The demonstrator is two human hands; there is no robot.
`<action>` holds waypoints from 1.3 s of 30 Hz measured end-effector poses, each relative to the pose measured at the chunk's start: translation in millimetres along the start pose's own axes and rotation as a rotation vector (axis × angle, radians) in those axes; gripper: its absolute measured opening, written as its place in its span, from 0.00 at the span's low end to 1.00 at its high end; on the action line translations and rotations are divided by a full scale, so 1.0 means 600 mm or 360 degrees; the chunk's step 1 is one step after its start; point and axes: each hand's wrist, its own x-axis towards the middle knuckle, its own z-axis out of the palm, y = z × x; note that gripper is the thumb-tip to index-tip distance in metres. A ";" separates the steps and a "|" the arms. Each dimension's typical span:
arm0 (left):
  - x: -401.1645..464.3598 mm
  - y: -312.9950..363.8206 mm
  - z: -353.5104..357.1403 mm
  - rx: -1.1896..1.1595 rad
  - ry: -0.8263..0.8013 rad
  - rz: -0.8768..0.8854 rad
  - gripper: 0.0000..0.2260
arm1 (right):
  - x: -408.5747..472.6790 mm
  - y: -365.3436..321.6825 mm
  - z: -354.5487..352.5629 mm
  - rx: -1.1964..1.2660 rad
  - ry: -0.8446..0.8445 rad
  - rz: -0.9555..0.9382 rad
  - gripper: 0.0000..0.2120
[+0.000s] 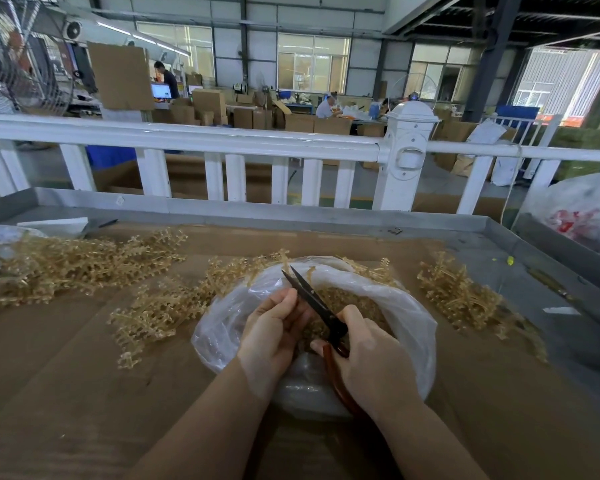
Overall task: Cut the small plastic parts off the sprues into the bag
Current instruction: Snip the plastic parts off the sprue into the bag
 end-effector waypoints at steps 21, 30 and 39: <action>0.011 -0.001 -0.010 0.0160 -0.0100 -0.0106 0.10 | 0.003 -0.005 0.010 0.0087 -0.0019 0.0017 0.22; 0.011 0.000 -0.010 0.0119 -0.0086 -0.0110 0.10 | 0.008 -0.006 0.009 0.0101 -0.0053 0.0000 0.19; 0.008 -0.002 -0.009 0.0124 -0.0055 -0.0085 0.10 | 0.005 0.001 0.009 0.0011 0.0008 -0.0041 0.21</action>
